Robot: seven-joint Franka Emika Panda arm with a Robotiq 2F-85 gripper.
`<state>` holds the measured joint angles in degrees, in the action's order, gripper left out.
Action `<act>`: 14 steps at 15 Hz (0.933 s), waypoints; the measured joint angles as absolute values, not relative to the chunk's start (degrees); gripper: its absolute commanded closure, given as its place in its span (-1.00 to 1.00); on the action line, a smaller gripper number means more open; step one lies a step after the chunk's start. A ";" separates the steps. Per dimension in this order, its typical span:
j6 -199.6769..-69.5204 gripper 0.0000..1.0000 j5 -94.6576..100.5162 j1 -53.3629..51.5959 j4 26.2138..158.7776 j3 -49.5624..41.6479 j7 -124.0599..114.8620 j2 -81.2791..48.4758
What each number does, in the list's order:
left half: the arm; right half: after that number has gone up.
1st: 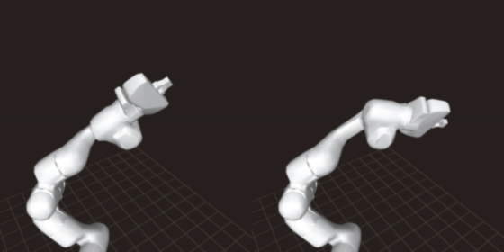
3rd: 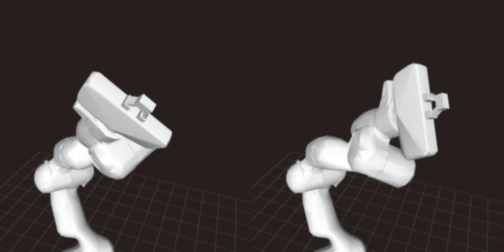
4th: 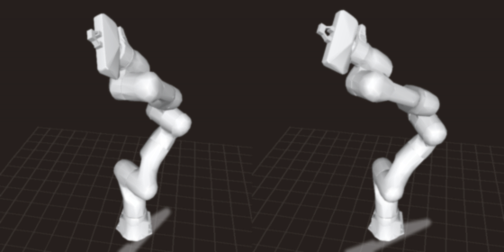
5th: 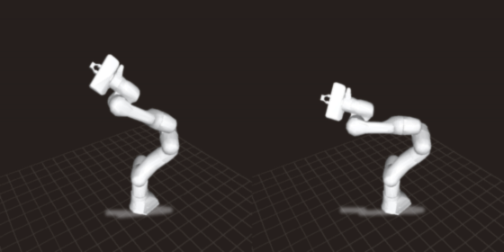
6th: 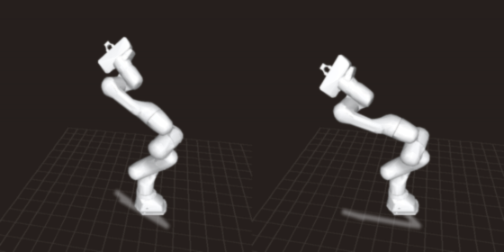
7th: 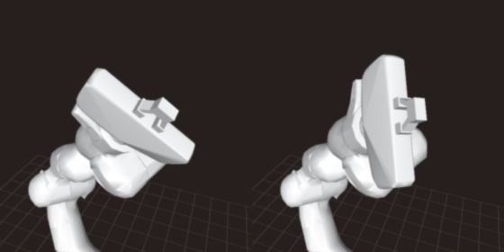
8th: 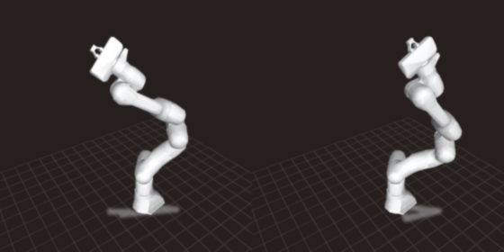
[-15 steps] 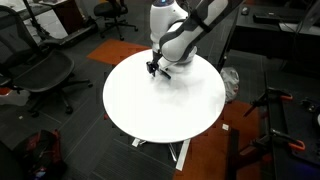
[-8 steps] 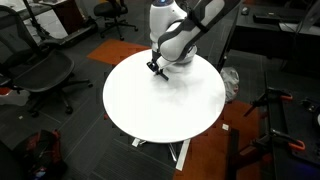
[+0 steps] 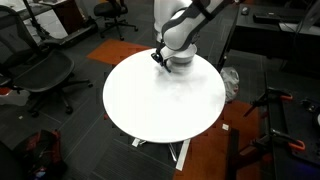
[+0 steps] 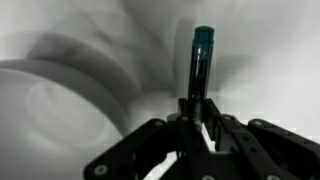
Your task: Put the marker into the bowl.
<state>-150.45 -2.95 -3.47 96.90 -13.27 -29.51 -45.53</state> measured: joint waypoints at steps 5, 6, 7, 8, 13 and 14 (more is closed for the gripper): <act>-150.59 0.91 -2.86 -2.90 102.97 -14.96 -28.63 -37.68; -150.71 0.91 -2.86 -2.65 104.15 -15.04 -28.59 -36.24; -150.74 0.91 -2.86 -2.46 105.20 -15.16 -28.58 -35.01; -150.74 0.91 -2.75 -2.39 106.17 -15.48 -28.59 -33.95; -150.70 0.91 -2.16 -2.29 109.65 -18.17 -29.58 -32.13; -150.70 0.91 -2.16 -2.20 110.08 -18.54 -29.82 -32.18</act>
